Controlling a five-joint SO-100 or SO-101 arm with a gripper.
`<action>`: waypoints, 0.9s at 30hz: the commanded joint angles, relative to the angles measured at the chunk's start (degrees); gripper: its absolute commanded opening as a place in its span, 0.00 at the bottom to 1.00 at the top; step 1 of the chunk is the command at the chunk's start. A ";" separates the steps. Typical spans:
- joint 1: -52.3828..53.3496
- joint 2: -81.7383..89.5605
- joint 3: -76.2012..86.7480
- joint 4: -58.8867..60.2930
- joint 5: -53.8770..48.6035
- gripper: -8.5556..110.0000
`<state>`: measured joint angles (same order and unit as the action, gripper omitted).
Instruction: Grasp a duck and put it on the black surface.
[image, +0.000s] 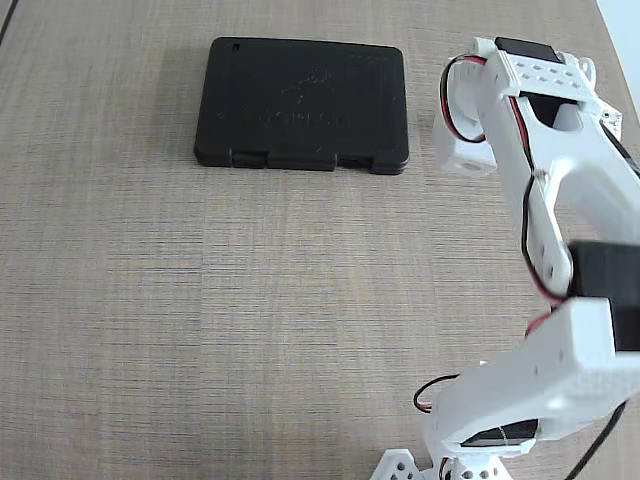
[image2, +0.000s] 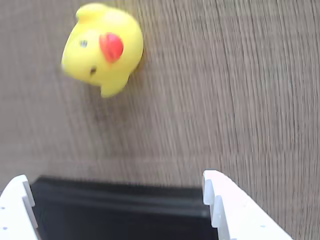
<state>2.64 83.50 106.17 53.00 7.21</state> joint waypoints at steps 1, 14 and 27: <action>3.60 -8.88 -11.16 4.83 0.44 0.36; 6.86 -19.86 -28.12 14.33 0.62 0.36; 6.68 -22.59 -28.83 14.24 0.70 0.30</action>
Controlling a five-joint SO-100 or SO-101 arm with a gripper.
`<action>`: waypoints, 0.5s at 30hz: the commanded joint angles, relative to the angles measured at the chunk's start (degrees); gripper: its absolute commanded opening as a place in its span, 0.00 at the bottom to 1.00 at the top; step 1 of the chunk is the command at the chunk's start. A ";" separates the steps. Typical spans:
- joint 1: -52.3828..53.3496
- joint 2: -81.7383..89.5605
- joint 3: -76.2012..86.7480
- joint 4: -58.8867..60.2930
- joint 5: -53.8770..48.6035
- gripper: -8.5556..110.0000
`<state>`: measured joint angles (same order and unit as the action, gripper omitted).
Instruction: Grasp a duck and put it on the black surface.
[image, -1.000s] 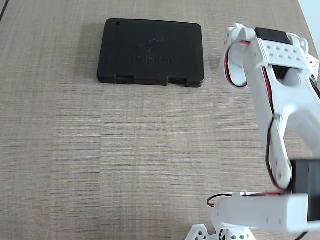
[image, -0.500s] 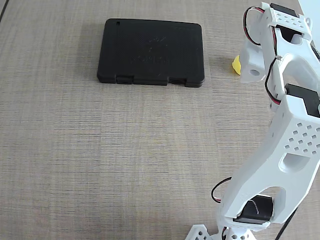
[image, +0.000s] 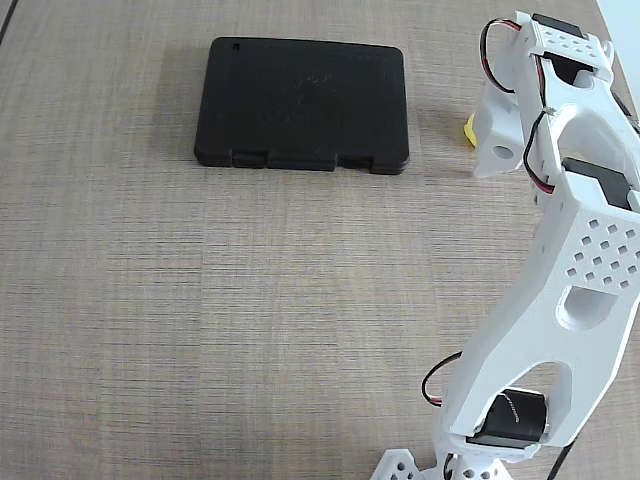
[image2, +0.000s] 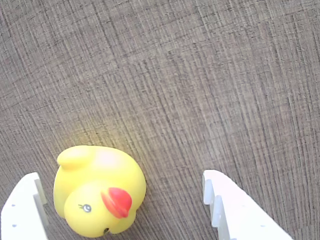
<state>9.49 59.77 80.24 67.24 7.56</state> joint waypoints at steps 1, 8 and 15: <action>-0.18 1.14 -2.90 0.00 0.35 0.28; -2.29 1.14 -2.90 0.00 0.35 0.14; -2.20 1.32 -2.90 0.00 -0.18 0.09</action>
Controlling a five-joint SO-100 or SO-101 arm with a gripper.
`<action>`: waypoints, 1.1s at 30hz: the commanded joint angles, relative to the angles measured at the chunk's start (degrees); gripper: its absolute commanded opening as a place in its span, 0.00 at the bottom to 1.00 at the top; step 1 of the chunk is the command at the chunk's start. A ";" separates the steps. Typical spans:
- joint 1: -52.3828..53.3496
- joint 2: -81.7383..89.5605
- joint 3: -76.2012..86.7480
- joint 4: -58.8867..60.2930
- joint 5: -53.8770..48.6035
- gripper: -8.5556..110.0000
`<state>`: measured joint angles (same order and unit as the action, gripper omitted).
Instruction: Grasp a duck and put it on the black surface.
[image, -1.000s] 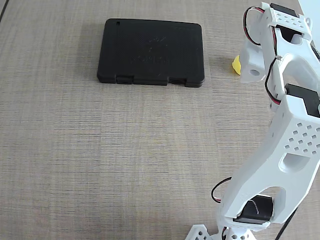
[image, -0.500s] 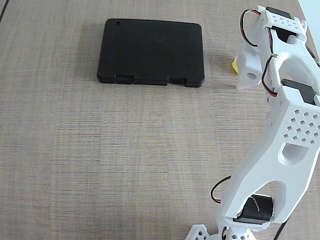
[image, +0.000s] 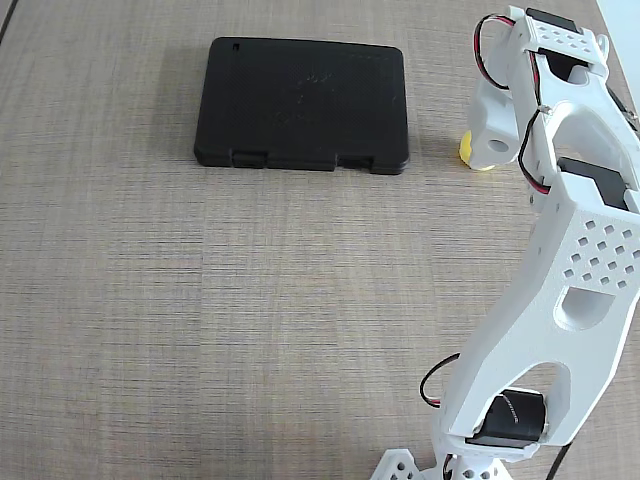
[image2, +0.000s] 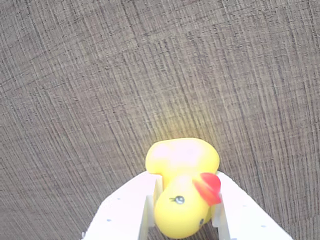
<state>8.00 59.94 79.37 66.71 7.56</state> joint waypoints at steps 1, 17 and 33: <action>-0.70 1.58 -2.02 0.62 -0.18 0.09; -16.44 10.72 -32.17 22.94 0.35 0.09; -28.92 -8.26 -37.53 19.25 0.35 0.09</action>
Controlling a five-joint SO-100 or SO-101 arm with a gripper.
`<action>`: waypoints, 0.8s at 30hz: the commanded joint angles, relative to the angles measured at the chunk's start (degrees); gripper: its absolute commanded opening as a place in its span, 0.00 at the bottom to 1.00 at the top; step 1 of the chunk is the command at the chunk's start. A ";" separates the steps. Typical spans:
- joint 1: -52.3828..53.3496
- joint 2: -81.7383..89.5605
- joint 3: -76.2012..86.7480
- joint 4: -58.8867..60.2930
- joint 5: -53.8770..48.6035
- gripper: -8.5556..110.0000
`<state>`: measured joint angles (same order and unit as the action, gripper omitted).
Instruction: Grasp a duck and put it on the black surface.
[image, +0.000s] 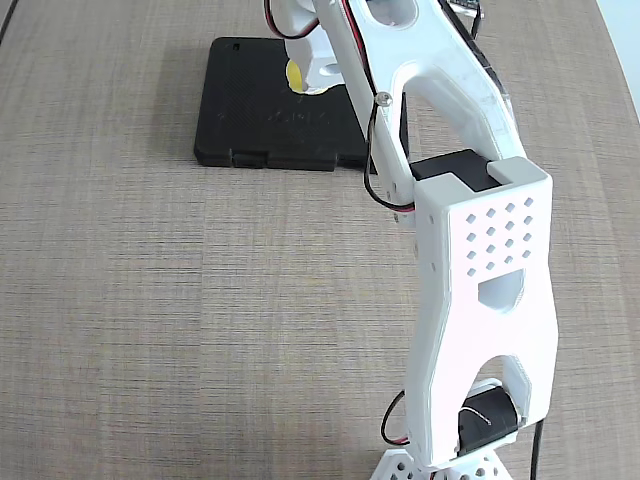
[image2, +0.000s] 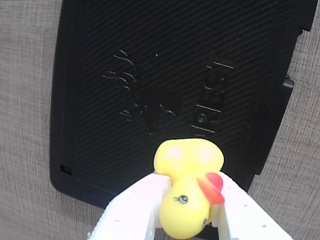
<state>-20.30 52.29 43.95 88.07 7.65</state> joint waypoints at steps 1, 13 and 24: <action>-0.62 -1.23 -2.02 -2.99 0.26 0.09; 0.18 -2.46 -2.02 -4.22 0.26 0.23; 5.01 17.14 5.62 -3.87 0.26 0.29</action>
<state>-17.05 49.75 46.58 84.29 7.65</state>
